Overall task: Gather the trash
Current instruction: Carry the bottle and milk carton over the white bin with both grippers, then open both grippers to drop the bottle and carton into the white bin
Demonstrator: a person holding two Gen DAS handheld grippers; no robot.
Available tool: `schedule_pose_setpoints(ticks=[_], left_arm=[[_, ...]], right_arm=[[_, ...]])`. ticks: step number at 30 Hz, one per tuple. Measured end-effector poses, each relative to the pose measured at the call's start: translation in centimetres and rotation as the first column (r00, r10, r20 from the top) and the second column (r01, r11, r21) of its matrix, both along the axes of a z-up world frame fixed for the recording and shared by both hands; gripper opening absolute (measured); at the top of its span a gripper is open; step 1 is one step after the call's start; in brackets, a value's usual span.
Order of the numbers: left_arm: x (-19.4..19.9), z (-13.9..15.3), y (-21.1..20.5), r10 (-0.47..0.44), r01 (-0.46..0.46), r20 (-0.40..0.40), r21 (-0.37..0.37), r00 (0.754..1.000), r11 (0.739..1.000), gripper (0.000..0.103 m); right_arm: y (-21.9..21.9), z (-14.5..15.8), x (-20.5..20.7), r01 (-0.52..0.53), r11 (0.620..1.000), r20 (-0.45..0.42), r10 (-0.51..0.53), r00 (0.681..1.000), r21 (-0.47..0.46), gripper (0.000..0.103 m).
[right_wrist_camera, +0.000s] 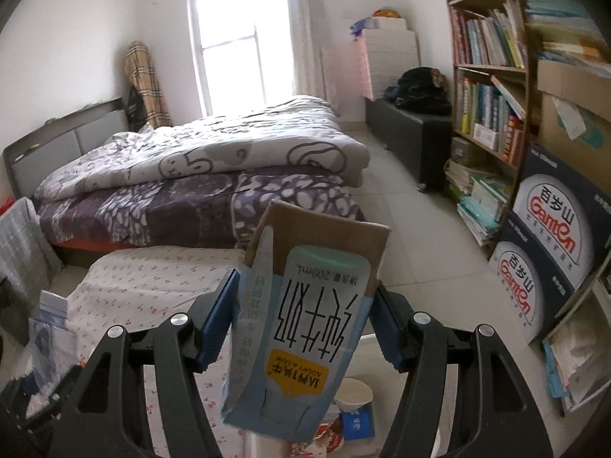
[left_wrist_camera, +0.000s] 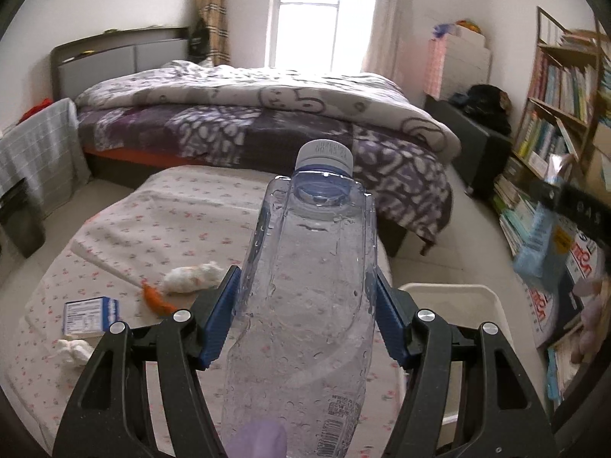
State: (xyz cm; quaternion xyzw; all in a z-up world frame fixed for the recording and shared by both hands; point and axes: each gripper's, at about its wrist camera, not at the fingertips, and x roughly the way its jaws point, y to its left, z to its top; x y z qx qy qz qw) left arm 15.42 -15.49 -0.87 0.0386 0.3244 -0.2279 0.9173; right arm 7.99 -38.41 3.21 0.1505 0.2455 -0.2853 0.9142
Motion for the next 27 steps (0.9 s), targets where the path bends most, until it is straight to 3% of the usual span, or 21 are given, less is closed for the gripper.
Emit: schedule_pose_setpoints(ticks=[4, 17, 27], left_arm=[[-0.8, -0.6, -2.8, -0.058, 0.058, -0.011, 0.006, 0.998, 0.998, 0.063], [-3.6, -3.2, -11.1, -0.239, 0.242, -0.091, 0.027, 0.967, 0.970, 0.063], [-5.1, -4.3, -14.6, -0.327, 0.331, -0.155, -0.002, 0.932, 0.944, 0.064]], right_arm=[[-1.6, 0.1, -1.0, 0.032, 0.999, 0.009, -0.032, 0.999, 0.012, 0.064], [-6.3, 0.3, -4.2, 0.154, 0.987, 0.035, -0.155, 0.987, 0.049, 0.086], [-8.6, 1.0, -6.0, 0.202, 0.973, 0.093, -0.213, 0.973, 0.111, 0.088]])
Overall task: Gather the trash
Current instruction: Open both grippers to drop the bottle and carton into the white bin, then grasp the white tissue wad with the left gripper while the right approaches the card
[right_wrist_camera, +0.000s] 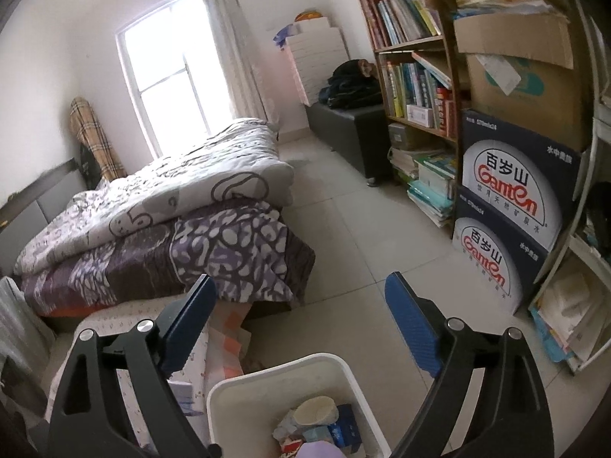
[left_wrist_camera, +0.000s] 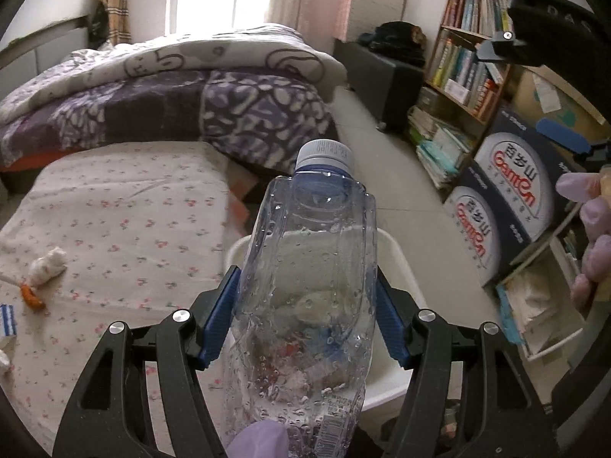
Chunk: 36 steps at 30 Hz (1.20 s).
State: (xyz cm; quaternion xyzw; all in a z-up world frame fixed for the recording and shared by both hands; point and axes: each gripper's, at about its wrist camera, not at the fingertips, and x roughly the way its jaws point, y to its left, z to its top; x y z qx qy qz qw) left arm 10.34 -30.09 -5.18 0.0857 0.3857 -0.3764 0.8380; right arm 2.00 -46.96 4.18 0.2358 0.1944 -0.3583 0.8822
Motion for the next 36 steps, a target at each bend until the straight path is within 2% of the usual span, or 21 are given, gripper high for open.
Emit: schedule_pose_setpoints(ticks=[1, 3, 4, 5, 10, 16, 21, 26, 31, 36], left_arm=[[-0.1, 0.0, -0.1, -0.006, 0.006, -0.008, -0.006, 1.000, 1.000, 0.064], [0.0, 0.1, -0.2, -0.012, 0.012, -0.026, -0.022, 1.000, 1.000, 0.074], [0.1, 0.2, 0.0, -0.010, 0.009, -0.032, -0.035, 0.999, 0.999, 0.083], [0.1, 0.3, 0.1, -0.006, 0.004, -0.034, -0.040, 0.999, 0.999, 0.086], [1.0, 0.8, 1.3, 0.051, -0.053, -0.032, -0.049, 0.998, 0.997, 0.086], [2.5, 1.5, 4.2, 0.171, -0.171, 0.001, -0.035, 0.985, 0.985, 0.086], [4.0, 2.8, 7.2, 0.274, -0.273, 0.050, -0.040, 0.960, 0.961, 0.088], [4.9, 3.7, 10.5, 0.372, -0.369, 0.106, -0.041, 0.922, 0.928, 0.089], [5.6, 4.3, 13.4, 0.436, -0.435, 0.131, -0.036, 0.890, 0.900, 0.091], [6.1, 4.5, 15.8, 0.472, -0.472, 0.132, -0.031, 0.872, 0.881, 0.091]], right_arm=[[-0.1, 0.0, -0.1, 0.003, 1.000, 0.003, -0.003, 1.000, 0.001, 0.088], [-0.1, 0.1, -0.2, 0.007, 1.000, 0.006, -0.007, 1.000, 0.001, 0.088], [0.0, 0.1, -0.3, 0.009, 1.000, 0.007, -0.009, 1.000, 0.001, 0.088], [0.0, 0.2, -0.3, 0.009, 1.000, 0.007, -0.009, 1.000, -0.001, 0.088], [0.2, 0.2, 0.1, -0.006, 1.000, -0.011, 0.006, 1.000, -0.011, 0.089], [2.6, -0.1, 2.0, -0.047, 0.997, -0.068, 0.044, 0.997, -0.054, 0.092], [5.0, -0.5, 3.9, -0.094, 0.992, -0.115, 0.084, 0.990, -0.084, 0.094], [7.3, -1.0, 5.3, -0.149, 0.984, -0.149, 0.134, 0.980, -0.096, 0.095], [9.8, -1.3, 6.7, -0.203, 0.974, -0.167, 0.184, 0.969, -0.103, 0.095], [12.3, -1.6, 8.0, -0.252, 0.962, -0.180, 0.231, 0.956, -0.103, 0.095]])
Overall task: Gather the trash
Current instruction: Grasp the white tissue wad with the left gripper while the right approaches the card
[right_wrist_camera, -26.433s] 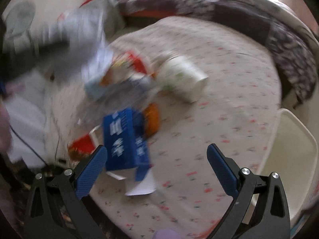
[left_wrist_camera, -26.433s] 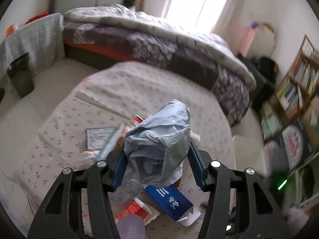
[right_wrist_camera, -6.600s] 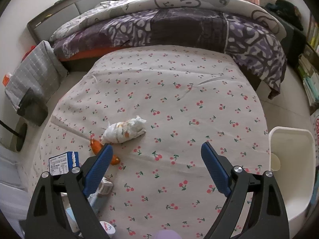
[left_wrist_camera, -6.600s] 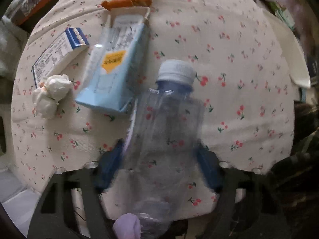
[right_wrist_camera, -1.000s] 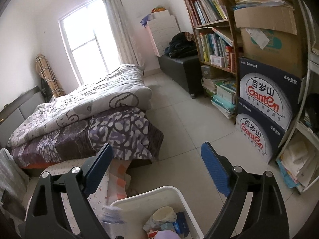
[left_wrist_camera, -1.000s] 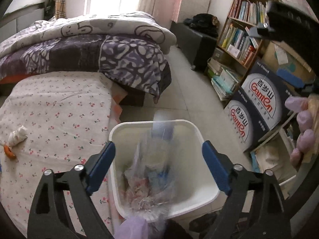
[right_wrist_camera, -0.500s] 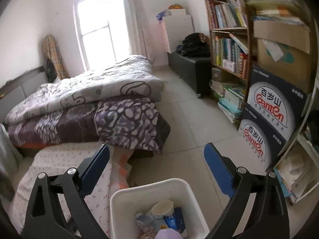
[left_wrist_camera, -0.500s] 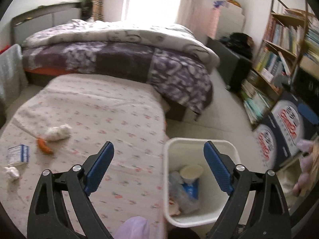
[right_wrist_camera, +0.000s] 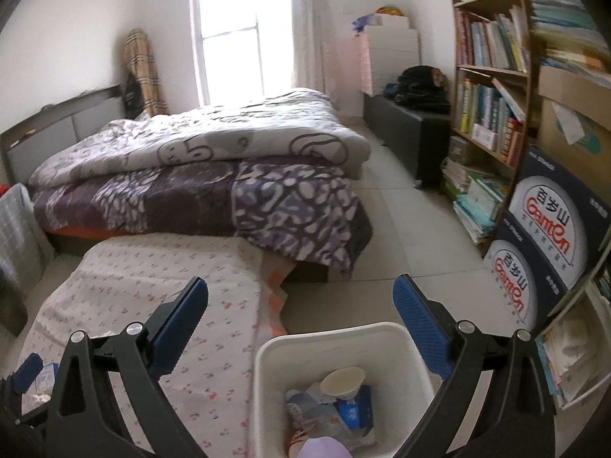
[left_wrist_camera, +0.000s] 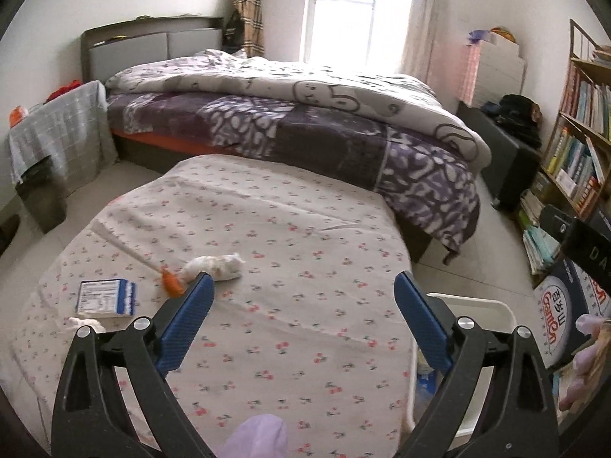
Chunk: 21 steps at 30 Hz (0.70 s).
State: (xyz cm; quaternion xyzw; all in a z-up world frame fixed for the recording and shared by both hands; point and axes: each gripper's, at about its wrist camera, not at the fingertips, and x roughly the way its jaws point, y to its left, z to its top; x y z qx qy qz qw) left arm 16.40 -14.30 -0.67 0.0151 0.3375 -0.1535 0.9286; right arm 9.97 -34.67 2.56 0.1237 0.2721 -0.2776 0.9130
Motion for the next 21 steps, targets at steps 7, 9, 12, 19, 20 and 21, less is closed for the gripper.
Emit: schedule_pose_setpoints(ticks=[7, 9, 12, 19, 20, 21], left_arm=[[0.5, 0.0, 2.8, 0.052, -0.052, -0.004, 0.012, 0.999, 0.999, 0.092], [0.7, -0.1, 3.8, 0.071, -0.070, -0.010, 0.012, 0.997, 0.997, 0.092], [1.2, -0.3, 5.3, 0.103, -0.102, -0.023, 0.017, 0.994, 0.995, 0.092], [1.9, -0.9, 8.6, 0.168, -0.167, -0.059, 0.025, 0.984, 0.986, 0.092], [2.1, -1.1, 9.2, 0.179, -0.178, -0.063, 0.033, 0.982, 0.984, 0.092], [2.2, -1.2, 9.6, 0.186, -0.183, -0.066, 0.039, 0.980, 0.982, 0.092]], right_arm=[[3.1, -0.4, 1.5, -0.059, 0.998, -0.017, 0.059, 0.998, -0.001, 0.095], [4.0, -0.6, 2.1, -0.076, 0.997, -0.023, 0.076, 0.997, 0.000, 0.095], [5.4, -0.9, 3.0, -0.100, 0.995, -0.030, 0.100, 0.995, 0.005, 0.095], [8.7, -1.5, 4.7, -0.160, 0.987, -0.049, 0.160, 0.986, 0.007, 0.095], [9.2, -1.6, 5.0, -0.169, 0.986, -0.052, 0.170, 0.984, 0.009, 0.095], [9.7, -1.7, 5.3, -0.179, 0.984, -0.054, 0.179, 0.982, 0.011, 0.095]])
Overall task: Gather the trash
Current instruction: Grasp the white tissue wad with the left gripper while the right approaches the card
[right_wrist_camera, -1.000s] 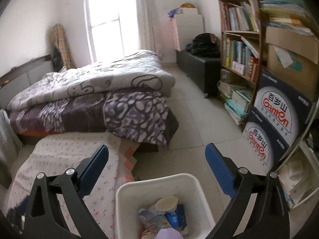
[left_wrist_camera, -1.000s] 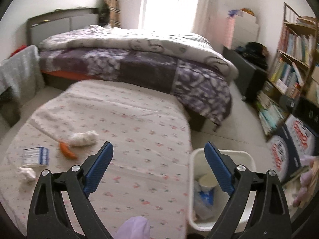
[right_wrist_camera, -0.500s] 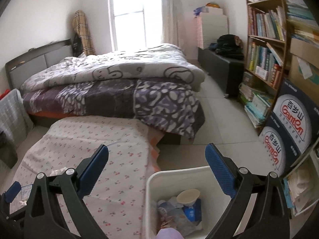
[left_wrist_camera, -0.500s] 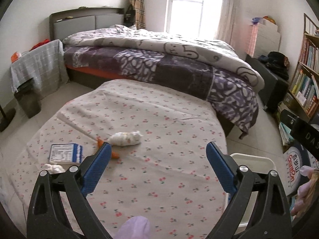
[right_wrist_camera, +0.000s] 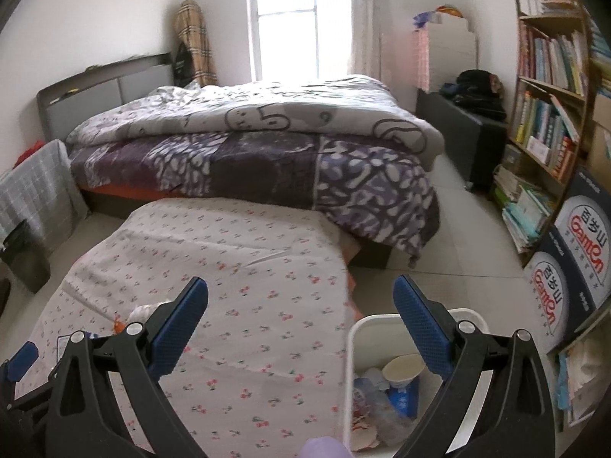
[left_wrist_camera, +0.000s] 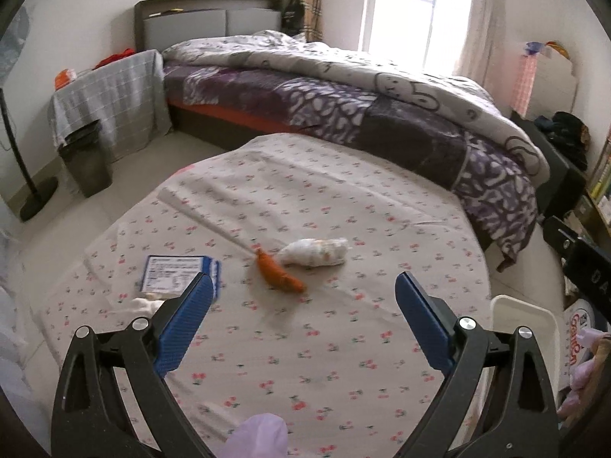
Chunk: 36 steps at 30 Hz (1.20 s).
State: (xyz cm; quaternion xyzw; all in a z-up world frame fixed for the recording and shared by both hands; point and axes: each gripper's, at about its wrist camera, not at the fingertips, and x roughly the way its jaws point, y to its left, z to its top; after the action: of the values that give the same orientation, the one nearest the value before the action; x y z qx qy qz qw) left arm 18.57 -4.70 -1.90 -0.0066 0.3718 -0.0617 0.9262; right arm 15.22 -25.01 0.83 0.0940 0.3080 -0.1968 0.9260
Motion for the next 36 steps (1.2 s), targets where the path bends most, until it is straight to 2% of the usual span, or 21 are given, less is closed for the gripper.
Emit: schedule_pose_setpoints(ticks=[5, 12, 16, 20, 22, 27, 32, 36], left_arm=[[0.7, -0.9, 2.4, 0.033, -0.032, -0.031, 0.030, 0.999, 0.999, 0.092], [2.6, -2.3, 7.5, 0.080, -0.071, -0.142, 0.065, 0.987, 0.995, 0.092], [4.6, -3.1, 11.4, 0.098, -0.088, -0.242, 0.054, 0.965, 0.995, 0.092], [6.7, -4.1, 15.8, 0.109, -0.138, -0.371, -0.051, 0.922, 0.989, 0.092], [7.2, -4.8, 16.7, 0.112, -0.149, -0.411, -0.061, 0.905, 0.987, 0.092], [7.9, -7.4, 16.4, 0.115, -0.166, -0.496, -0.061, 0.861, 0.984, 0.092], [8.7, -9.2, 14.9, 0.108, -0.081, -0.494, 0.074, 0.863, 0.994, 0.092], [9.3, -11.0, 15.6, 0.087, -0.061, -0.523, 0.067, 0.848, 0.996, 0.091]], right_arm=[[2.0, -0.6, 1.3, -0.041, 0.999, -0.018, 0.041, 0.999, 0.021, 0.095], [5.0, -1.6, 3.0, -0.117, 0.992, -0.055, 0.120, 0.991, 0.055, 0.095], [6.8, -2.2, 4.0, -0.160, 0.985, -0.075, 0.165, 0.984, 0.068, 0.095], [8.6, -3.2, 5.0, -0.206, 0.975, -0.104, 0.214, 0.971, 0.082, 0.095], [9.4, -3.8, 5.5, -0.226, 0.969, -0.123, 0.237, 0.964, 0.095, 0.095], [10.7, -4.9, 6.5, -0.248, 0.964, -0.160, 0.262, 0.952, 0.098, 0.095], [11.3, -6.0, 7.4, -0.275, 0.954, -0.194, 0.295, 0.936, 0.121, 0.095], [11.5, -6.7, 7.8, -0.282, 0.949, -0.219, 0.307, 0.926, 0.140, 0.095]])
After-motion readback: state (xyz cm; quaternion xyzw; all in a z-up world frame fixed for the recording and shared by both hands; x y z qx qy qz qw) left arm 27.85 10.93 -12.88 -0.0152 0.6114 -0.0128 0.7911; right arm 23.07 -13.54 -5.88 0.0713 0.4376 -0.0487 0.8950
